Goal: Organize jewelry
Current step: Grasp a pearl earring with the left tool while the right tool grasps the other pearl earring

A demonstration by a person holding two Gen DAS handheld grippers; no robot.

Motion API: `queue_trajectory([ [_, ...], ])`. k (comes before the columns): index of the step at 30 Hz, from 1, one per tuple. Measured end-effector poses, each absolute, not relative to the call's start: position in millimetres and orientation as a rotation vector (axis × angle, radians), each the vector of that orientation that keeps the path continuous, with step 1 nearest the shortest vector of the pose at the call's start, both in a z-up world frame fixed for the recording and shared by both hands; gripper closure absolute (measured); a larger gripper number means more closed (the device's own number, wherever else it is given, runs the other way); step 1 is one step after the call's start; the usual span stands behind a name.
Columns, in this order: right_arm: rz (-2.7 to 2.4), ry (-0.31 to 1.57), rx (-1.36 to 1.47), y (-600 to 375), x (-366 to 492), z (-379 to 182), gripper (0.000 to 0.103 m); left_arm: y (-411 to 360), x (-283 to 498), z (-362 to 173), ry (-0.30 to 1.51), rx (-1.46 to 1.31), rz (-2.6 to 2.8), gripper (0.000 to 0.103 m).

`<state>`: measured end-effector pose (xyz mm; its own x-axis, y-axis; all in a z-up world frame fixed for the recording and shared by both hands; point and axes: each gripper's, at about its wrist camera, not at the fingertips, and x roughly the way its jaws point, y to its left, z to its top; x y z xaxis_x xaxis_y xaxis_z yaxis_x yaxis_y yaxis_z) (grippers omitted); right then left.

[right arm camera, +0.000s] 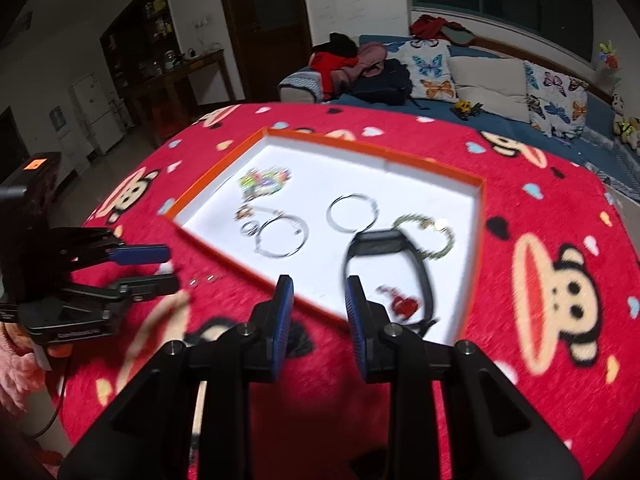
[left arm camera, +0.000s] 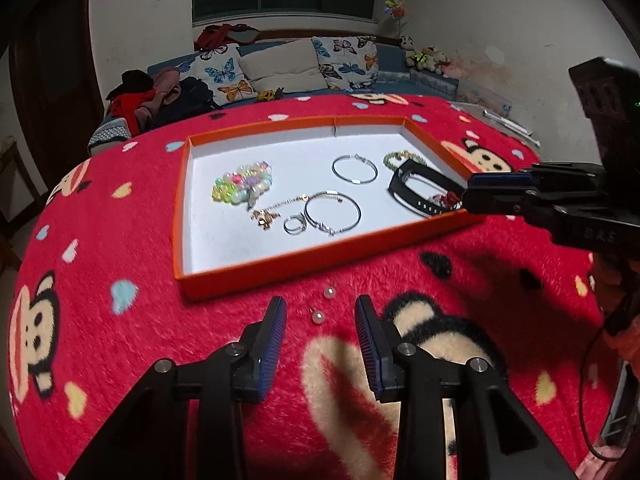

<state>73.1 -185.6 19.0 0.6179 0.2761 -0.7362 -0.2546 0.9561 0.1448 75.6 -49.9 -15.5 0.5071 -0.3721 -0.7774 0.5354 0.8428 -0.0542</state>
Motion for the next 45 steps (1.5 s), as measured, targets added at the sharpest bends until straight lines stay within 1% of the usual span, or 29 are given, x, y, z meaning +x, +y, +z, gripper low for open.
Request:
queue_trajectory([
  [8,0.339,0.894,0.031,-167.9,64.6,1.1,0.075,-59.3,76.9,-32.2,0.888,0.246,-0.532,0.066],
  [11,0.349,0.906,0.041,-163.6,66.9,-3.1,0.075,-57.9,82.5,-35.1,0.892,0.237,-0.529,0.073],
  [12,0.351,0.908,0.042,-162.3,66.7,-3.8,0.075,-58.1,83.0,-36.3,0.891,0.237,-0.528,0.077],
  [17,0.362,0.918,0.047,-157.0,68.2,-7.0,0.075,-59.4,85.2,-38.7,0.873,0.257,-0.529,0.086],
  [18,0.363,0.92,0.047,-156.1,68.6,-7.5,0.075,-59.9,84.7,-38.8,0.868,0.264,-0.529,0.092],
  [19,0.364,0.923,0.048,-154.9,69.1,-8.1,0.075,-60.1,84.2,-38.7,0.863,0.27,-0.528,0.095],
  [29,0.416,0.942,0.055,-125.7,76.6,-11.9,0.075,-33.5,82.3,-21.7,0.822,0.199,-0.507,0.096],
  [31,0.432,0.947,0.047,-115.3,79.3,-13.1,0.077,-22.9,84.4,-17.4,0.818,0.165,-0.498,0.096],
  [36,0.451,0.965,0.031,-94.4,88.0,-18.2,0.077,-4.4,85.9,-11.8,0.801,0.132,-0.487,0.096],
  [45,0.353,0.959,0.004,-74.7,100.6,-25.7,0.077,16.2,84.8,-10.1,0.782,0.089,-0.517,0.096],
])
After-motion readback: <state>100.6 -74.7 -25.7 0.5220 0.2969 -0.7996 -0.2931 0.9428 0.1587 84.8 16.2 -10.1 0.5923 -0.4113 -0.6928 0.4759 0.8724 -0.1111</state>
